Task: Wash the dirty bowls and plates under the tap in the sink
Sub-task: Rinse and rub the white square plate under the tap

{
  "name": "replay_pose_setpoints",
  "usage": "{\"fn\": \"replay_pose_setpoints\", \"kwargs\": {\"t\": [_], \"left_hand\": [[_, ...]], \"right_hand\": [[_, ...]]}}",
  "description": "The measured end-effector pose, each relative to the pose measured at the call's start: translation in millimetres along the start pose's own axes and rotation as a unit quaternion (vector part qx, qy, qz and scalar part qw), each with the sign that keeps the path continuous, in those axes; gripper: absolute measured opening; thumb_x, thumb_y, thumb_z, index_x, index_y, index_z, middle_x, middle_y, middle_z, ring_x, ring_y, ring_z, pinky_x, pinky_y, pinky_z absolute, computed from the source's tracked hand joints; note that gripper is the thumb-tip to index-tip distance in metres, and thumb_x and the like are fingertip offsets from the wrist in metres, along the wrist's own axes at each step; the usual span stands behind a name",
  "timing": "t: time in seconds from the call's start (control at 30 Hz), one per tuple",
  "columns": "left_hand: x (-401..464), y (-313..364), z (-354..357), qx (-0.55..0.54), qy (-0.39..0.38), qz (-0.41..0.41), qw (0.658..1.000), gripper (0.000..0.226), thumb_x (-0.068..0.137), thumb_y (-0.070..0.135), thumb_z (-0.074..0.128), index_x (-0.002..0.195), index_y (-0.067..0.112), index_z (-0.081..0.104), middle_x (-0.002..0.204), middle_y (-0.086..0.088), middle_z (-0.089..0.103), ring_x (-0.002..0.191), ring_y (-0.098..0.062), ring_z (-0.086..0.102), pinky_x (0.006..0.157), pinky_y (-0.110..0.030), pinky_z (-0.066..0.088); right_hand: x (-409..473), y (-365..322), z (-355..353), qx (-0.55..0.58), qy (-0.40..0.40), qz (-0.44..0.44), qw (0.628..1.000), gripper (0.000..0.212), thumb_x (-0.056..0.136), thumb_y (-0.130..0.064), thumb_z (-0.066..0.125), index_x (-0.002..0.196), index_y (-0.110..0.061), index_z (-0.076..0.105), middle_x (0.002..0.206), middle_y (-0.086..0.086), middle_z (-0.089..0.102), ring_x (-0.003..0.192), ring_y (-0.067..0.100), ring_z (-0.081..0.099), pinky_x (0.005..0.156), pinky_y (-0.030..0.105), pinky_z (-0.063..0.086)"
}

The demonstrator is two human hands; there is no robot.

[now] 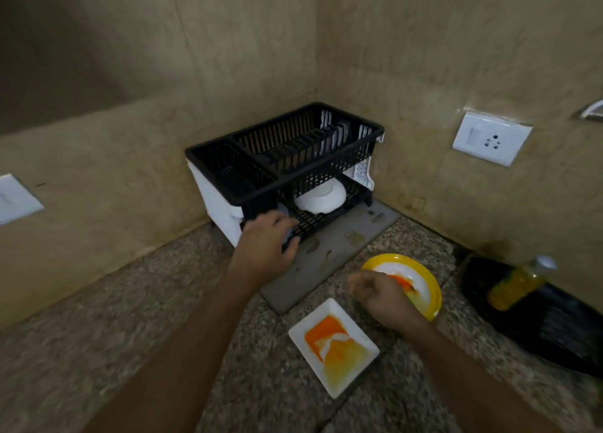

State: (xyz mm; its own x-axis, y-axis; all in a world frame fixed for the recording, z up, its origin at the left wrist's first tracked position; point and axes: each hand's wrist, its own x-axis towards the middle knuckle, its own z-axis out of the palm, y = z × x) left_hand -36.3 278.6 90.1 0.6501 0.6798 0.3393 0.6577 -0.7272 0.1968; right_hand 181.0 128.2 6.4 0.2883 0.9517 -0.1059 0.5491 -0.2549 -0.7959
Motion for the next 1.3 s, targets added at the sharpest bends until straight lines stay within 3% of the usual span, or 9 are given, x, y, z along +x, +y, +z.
{"fn": "replay_pose_setpoints", "kwargs": {"t": [0.17,0.27,0.4,0.5,0.7,0.9,1.07,1.17,1.3], "left_hand": [[-82.0,24.9,54.9,-0.062,-0.066,-0.079,0.993,0.034,0.095,0.03,0.055,0.118,0.009,0.068,0.112,-0.007,0.066,0.104,-0.011,0.057,0.083,-0.024,0.051],[-114.0,27.6,86.0,-0.083,-0.245,-0.216,0.942,0.05,0.1,0.041,0.048,0.141,0.014,0.048,0.142,-0.009,0.051,0.127,-0.022,0.048,0.103,-0.029,0.039],[-126.3,32.0,107.9,-0.143,-0.311,-0.287,0.895,0.053,0.101,0.042,0.045,0.147,0.015,0.041,0.15,-0.008,0.043,0.133,-0.024,0.045,0.107,-0.03,0.036],[-127.6,27.2,126.0,-0.213,-0.316,-0.296,0.876,0.052,0.096,0.044,0.048,0.141,0.017,0.049,0.145,-0.006,0.05,0.125,-0.02,0.052,0.105,-0.031,0.042],[-123.2,39.4,120.8,-0.247,-0.24,-0.353,0.87,0.023,0.098,0.026,0.053,0.118,0.015,0.05,0.123,-0.011,0.057,0.105,-0.024,0.057,0.083,-0.032,0.047],[-117.9,81.0,103.7,-0.307,-0.114,-0.357,0.875,0.01,0.093,0.021,0.061,0.095,0.016,0.052,0.084,-0.006,0.06,0.077,-0.021,0.06,0.066,-0.038,0.05],[-113.5,152.9,97.3,-0.38,-0.107,-0.3,0.868,0.018,0.09,0.012,0.066,0.091,0.022,0.051,0.082,-0.001,0.059,0.081,-0.021,0.062,0.068,-0.037,0.05],[-109.6,202.1,99.3,-0.446,-0.138,-0.281,0.838,0.027,0.089,0.009,0.067,0.106,0.023,0.051,0.098,0.003,0.064,0.092,-0.018,0.065,0.081,-0.043,0.056],[-111.4,289.3,113.0,-0.507,-0.224,-0.221,0.802,0.022,0.095,0.004,0.06,0.116,0.008,0.055,0.111,-0.013,0.068,0.085,-0.018,0.069,0.066,-0.037,0.058]], "right_hand": [[-36.3,30.8,12.6,-0.069,-0.01,0.021,0.997,0.018,0.097,-0.024,0.055,0.09,-0.018,0.07,0.088,0.0,0.071,0.084,0.017,0.064,0.076,0.036,0.053],[-46.6,40.6,19.0,-0.12,-0.024,0.039,0.992,0.025,0.097,-0.02,0.052,0.09,-0.003,0.069,0.088,0.01,0.068,0.085,0.027,0.063,0.069,0.035,0.046],[-54.0,42.8,29.2,-0.215,-0.081,0.051,0.972,0.025,0.096,-0.029,0.057,0.079,-0.01,0.057,0.072,-0.002,0.049,0.072,0.017,0.049,0.061,0.032,0.036],[-53.6,50.6,37.1,-0.191,-0.073,0.096,0.974,0.034,0.095,-0.034,0.059,0.067,-0.017,0.048,0.07,-0.003,0.047,0.066,0.012,0.046,0.055,0.029,0.032],[-60.5,55.1,38.9,-0.124,-0.027,0.126,0.984,0.013,0.091,-0.018,0.064,0.096,-0.01,0.072,0.105,0.005,0.068,0.102,0.024,0.061,0.078,0.03,0.046],[-98.7,57.3,3.7,0.0,0.043,0.121,0.992,0.014,0.089,-0.013,0.068,0.08,-0.023,0.071,0.086,-0.01,0.068,0.085,0.012,0.063,0.077,0.033,0.051],[-155.2,76.9,-45.3,0.035,0.123,0.148,0.981,0.016,0.088,-0.008,0.065,0.082,-0.018,0.076,0.083,-0.007,0.072,0.075,0.003,0.065,0.068,0.028,0.053],[-194.1,90.8,-73.3,0.071,0.177,0.166,0.967,0.014,0.089,-0.006,0.065,0.085,-0.014,0.076,0.082,-0.006,0.072,0.07,-0.002,0.063,0.059,0.011,0.046],[-263.4,127.2,-117.4,0.115,0.257,0.205,0.937,0.016,0.089,-0.009,0.067,0.08,-0.02,0.073,0.082,-0.006,0.073,0.071,0.003,0.065,0.066,0.023,0.05]]}}
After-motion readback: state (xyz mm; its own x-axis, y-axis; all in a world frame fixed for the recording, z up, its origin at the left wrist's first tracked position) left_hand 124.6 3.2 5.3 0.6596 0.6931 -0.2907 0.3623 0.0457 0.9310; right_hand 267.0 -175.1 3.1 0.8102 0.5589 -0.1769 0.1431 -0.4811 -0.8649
